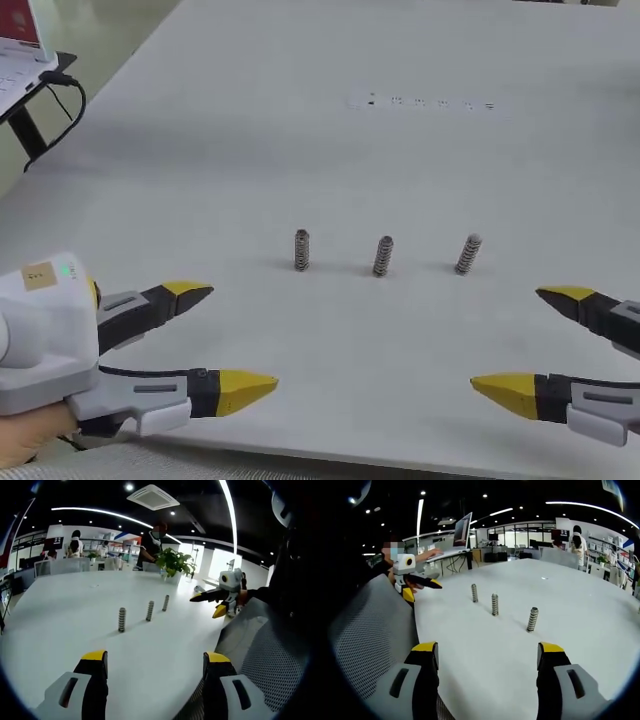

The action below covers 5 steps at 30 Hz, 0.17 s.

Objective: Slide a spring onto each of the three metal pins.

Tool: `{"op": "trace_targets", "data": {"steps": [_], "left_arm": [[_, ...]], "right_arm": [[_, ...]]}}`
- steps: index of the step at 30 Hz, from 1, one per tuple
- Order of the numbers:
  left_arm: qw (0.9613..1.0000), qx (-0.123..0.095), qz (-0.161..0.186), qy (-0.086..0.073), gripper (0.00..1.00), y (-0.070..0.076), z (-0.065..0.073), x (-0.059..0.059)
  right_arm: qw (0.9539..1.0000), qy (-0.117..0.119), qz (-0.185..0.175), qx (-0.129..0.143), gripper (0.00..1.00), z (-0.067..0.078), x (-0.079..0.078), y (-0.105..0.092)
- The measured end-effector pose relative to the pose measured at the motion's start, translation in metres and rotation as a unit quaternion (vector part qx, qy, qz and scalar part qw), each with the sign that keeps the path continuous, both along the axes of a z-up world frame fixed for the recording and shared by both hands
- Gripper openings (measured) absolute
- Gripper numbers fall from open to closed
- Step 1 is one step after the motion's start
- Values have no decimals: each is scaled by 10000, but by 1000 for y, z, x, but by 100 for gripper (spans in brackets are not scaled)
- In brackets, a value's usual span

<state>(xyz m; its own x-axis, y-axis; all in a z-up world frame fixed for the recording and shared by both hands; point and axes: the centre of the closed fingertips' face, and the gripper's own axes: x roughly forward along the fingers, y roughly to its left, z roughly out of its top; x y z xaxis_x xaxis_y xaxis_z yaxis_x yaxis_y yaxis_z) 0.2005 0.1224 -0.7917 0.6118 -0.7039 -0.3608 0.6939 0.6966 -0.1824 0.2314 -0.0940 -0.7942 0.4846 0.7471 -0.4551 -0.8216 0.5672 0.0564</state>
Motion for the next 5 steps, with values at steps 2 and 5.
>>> {"op": "trace_targets", "data": {"steps": [2, 5], "left_arm": [[10000, 1, -12, 38, 74, -2, -2, -2], [10000, 12, 16, 77, 74, -1, -3, -3]], "right_arm": [[10000, 2, 29, -17, 81, -1, 0, 0], [10000, 22, 43, -16, 81, -1, -1, 0]]}}
